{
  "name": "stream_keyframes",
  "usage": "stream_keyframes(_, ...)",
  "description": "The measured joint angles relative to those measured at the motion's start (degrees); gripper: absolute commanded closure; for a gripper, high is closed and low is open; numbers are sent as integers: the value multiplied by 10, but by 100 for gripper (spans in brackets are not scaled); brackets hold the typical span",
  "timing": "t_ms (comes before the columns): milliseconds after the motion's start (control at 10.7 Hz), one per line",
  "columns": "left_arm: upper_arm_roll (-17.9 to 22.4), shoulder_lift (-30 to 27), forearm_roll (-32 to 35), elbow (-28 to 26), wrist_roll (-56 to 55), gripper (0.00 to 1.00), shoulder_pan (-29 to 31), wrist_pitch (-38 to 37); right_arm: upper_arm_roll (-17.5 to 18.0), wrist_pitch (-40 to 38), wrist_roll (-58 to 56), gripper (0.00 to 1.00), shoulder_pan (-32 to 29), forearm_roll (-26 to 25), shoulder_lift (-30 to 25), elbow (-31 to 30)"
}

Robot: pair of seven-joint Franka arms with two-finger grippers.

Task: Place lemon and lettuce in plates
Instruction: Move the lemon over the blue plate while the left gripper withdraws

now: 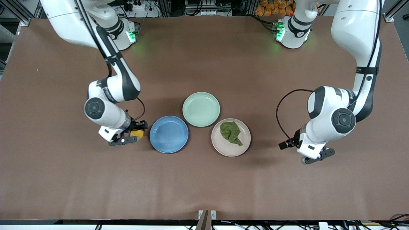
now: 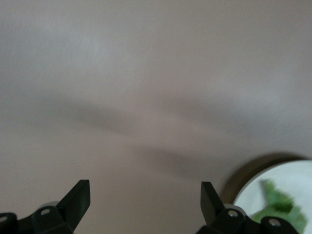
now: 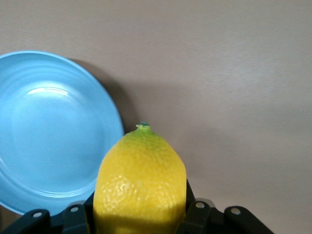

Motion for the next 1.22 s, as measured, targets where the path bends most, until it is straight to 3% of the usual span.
stream_keyframes(187, 0, -42, 5, -63, 21, 0, 0, -21, 0, 0, 58, 76, 32, 0, 22, 24)
stream_keyframes(468, 5, -167, 5, -196, 66, 0, 10, -24, 0, 3, 105, 75, 67, 0, 69, 73)
stream_keyframes(655, 12, -233, 5, -247, 82, 0, 19, -23, 0, 16, 111, 74, 83, 0, 89, 87)
stream_keyframes(1030, 34, -269, 6, -208, 89, 0, 19, -11, 0, 41, 111, 64, 94, 0, 111, 89)
stream_keyframes(1123, 34, -273, 7, -191, 91, 0, 19, -11, 0, 47, 111, 54, 94, 0, 116, 89)
stream_keyframes(1217, 34, -278, 7, -178, 97, 0, 19, -11, 0, 53, 111, 31, 94, 0, 120, 89)
